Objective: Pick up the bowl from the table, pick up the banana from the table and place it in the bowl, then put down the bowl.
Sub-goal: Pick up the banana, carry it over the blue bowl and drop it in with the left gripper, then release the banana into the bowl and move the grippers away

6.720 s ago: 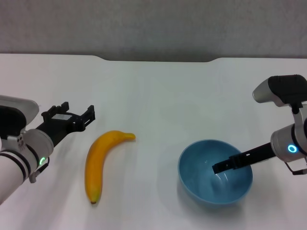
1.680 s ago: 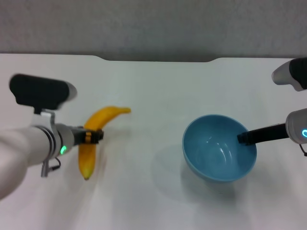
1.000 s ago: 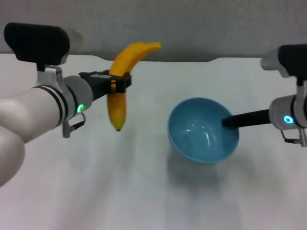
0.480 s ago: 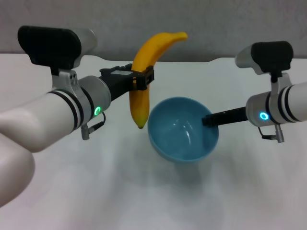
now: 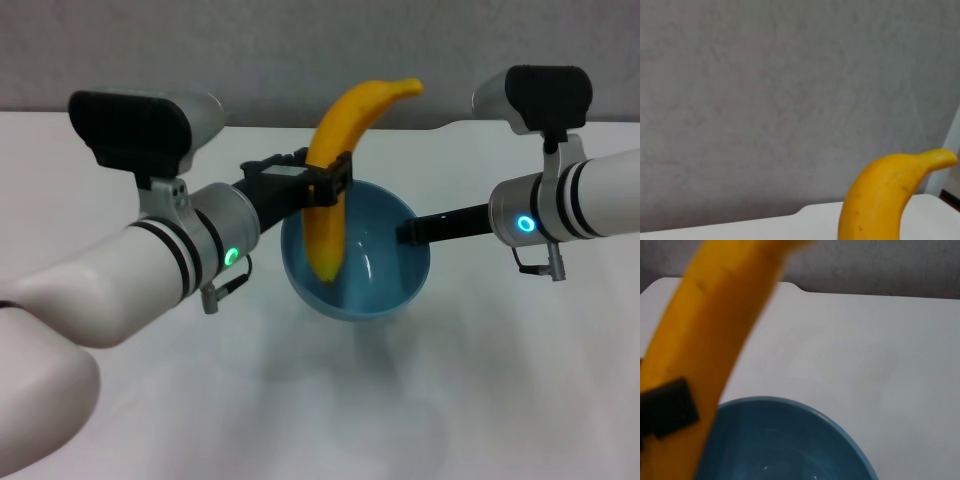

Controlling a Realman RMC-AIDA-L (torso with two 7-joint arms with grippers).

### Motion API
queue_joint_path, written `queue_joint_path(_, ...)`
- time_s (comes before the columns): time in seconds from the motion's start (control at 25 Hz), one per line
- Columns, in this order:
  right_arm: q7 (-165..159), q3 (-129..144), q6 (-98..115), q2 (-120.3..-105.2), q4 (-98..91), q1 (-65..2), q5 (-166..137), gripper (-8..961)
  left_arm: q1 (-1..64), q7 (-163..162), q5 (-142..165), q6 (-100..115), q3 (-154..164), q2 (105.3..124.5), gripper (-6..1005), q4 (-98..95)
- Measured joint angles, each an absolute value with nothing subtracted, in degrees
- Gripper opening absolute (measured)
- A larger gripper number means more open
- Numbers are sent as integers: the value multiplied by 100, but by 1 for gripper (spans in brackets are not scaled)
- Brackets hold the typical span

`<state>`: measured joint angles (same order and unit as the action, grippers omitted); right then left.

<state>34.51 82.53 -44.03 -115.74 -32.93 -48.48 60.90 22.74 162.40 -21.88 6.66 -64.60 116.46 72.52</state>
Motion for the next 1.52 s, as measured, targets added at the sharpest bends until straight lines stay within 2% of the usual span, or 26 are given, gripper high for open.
queue_joint_path(0.24,3442,8614,-4345,-11604,-3305,-4954,6340,58,2351,16222,-2257,441,-6345,11645,518,7034)
queue_joint_path(0.92,3435,8972,-4254,-11571,-3264,-4900,6659,63,2349,16207,-2221,-142,-5988,11635,522,6673)
queue_joint_path(1.12,3436,8958,-4253,-11564,-3168,-4835,6628,64,2322,16214,-2214,-142,-5960,11630,764,6783)
queue_joint_path(1.36,3437,8972,-4255,-11553,-3047,-4788,6620,65,2200,16208,-2209,-142,-6055,11611,903,6943)
queue_joint_path(1.52,3439,8974,-4305,-11534,-2940,-4777,6603,66,2137,16245,-2205,-146,-6233,11604,902,7017)
